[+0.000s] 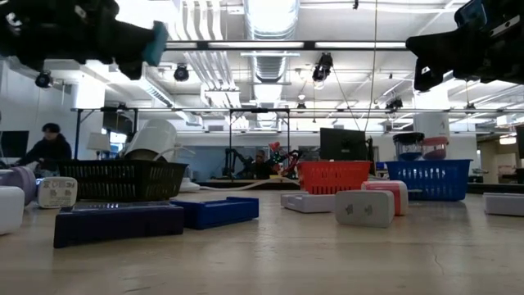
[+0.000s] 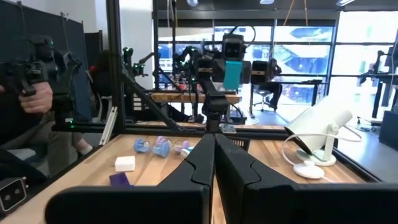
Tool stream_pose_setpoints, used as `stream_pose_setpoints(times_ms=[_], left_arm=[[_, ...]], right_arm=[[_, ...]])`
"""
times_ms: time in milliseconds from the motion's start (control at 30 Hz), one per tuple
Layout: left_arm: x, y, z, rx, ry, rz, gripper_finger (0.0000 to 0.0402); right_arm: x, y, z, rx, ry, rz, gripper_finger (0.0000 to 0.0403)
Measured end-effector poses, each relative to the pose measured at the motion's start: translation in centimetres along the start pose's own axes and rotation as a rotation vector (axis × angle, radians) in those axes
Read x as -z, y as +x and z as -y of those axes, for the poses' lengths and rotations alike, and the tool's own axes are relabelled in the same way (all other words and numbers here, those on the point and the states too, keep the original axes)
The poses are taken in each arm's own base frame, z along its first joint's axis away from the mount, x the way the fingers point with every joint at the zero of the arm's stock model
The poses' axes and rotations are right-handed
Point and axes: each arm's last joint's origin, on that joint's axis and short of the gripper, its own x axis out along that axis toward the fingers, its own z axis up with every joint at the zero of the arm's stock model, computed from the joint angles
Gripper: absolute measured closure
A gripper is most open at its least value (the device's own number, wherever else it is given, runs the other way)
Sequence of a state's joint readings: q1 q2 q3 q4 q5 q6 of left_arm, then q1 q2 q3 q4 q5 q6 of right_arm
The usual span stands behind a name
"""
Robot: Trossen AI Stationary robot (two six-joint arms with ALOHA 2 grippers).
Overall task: Pick & Place Office items
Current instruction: Put the light blue digital clock into the red bin
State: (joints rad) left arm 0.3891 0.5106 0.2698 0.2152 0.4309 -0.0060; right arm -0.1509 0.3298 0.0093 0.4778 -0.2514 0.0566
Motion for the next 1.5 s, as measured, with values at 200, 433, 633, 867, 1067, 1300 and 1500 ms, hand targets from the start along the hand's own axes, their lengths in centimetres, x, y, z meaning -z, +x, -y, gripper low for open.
stream_pose_setpoints(times_ms=[200, 433, 633, 867, 1067, 1300, 1500], left_arm=[[1.7, -1.4, 0.7, 0.002, 0.019, 0.092, 0.0265], [2.9, -2.0, 0.9, 0.003, 0.012, 0.104, 0.0265], [3.5, -2.1, 0.9, 0.003, 0.023, 0.119, 0.0265], [3.9, -2.0, 0.9, 0.002, 0.022, 0.118, 0.0265], [3.9, -2.0, 0.9, 0.0, 0.012, 0.117, 0.0265], [3.5, -2.0, 0.7, -0.065, -0.023, 0.143, 0.0265], [0.3, -0.8, -0.1, -0.16, -0.087, 0.137, 0.0265]], right_arm=[[0.0, 0.0, 0.1, 0.02, 0.001, 0.001, 0.0394], [0.0, 0.0, 0.1, 0.02, 0.003, 0.002, 0.0394], [0.0, 0.0, 0.1, 0.019, 0.003, 0.001, 0.0394], [0.0, 0.0, 0.1, 0.019, -0.004, 0.002, 0.0394], [0.0, 0.0, 0.1, 0.019, -0.005, 0.004, 0.0394], [0.0, 0.0, 0.1, 0.019, -0.012, 0.004, 0.0394], [-0.1, 0.0, 0.2, 0.075, -0.031, 0.013, 0.0394]])
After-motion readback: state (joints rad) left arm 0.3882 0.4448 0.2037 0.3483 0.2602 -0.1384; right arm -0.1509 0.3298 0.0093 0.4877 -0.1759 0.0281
